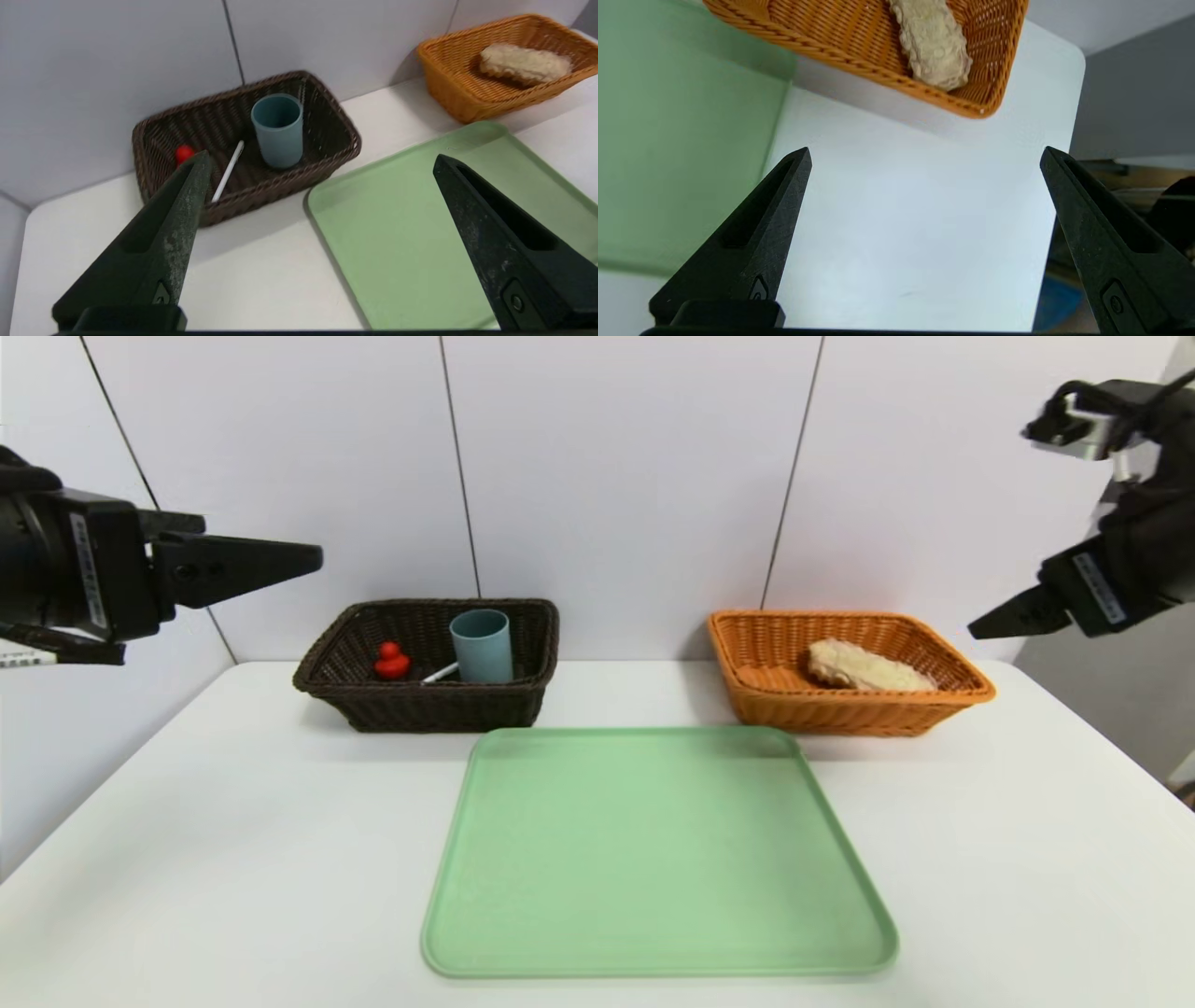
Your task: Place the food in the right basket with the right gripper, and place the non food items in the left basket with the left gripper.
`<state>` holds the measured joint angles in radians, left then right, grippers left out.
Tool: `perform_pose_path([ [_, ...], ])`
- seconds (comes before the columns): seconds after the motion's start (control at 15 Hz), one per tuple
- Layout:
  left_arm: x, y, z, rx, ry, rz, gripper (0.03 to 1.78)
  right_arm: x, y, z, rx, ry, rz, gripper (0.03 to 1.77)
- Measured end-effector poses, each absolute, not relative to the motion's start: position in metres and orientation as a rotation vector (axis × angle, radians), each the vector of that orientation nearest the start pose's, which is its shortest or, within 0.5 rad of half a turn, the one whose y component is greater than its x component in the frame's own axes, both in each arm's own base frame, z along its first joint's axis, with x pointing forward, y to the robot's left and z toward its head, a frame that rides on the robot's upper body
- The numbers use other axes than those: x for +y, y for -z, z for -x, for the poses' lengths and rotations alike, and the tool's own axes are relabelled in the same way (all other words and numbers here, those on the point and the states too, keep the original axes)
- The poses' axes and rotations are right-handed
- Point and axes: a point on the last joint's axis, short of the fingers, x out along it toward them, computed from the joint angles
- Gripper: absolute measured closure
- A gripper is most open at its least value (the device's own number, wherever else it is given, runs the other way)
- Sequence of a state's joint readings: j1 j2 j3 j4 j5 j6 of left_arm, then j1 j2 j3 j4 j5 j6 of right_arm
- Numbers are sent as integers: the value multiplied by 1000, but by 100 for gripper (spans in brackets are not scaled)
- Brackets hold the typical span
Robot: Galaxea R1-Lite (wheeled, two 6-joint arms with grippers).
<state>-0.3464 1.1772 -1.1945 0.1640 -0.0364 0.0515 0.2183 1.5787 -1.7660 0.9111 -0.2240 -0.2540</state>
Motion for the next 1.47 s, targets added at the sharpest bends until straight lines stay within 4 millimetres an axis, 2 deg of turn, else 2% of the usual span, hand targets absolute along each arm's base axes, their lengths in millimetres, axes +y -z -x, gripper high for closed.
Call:
perform_pose_path([
  [0.2,-39,-337,-125,187,319,-73,12,32,-341,-167,674,-34,289,11],
  [0.47,-21,-319,-79,228,204,-93,12,12,-313,-86,625,3,227,11],
  [0.67,-8,-298,-52,236,92,-94,12,2,-296,-40,526,38,196,11],
  [1.13,3,-242,5,206,-66,-75,12,-8,-266,28,381,102,152,10],
  [1.47,4,-213,34,209,-82,-74,12,-8,-244,54,327,151,131,10],
])
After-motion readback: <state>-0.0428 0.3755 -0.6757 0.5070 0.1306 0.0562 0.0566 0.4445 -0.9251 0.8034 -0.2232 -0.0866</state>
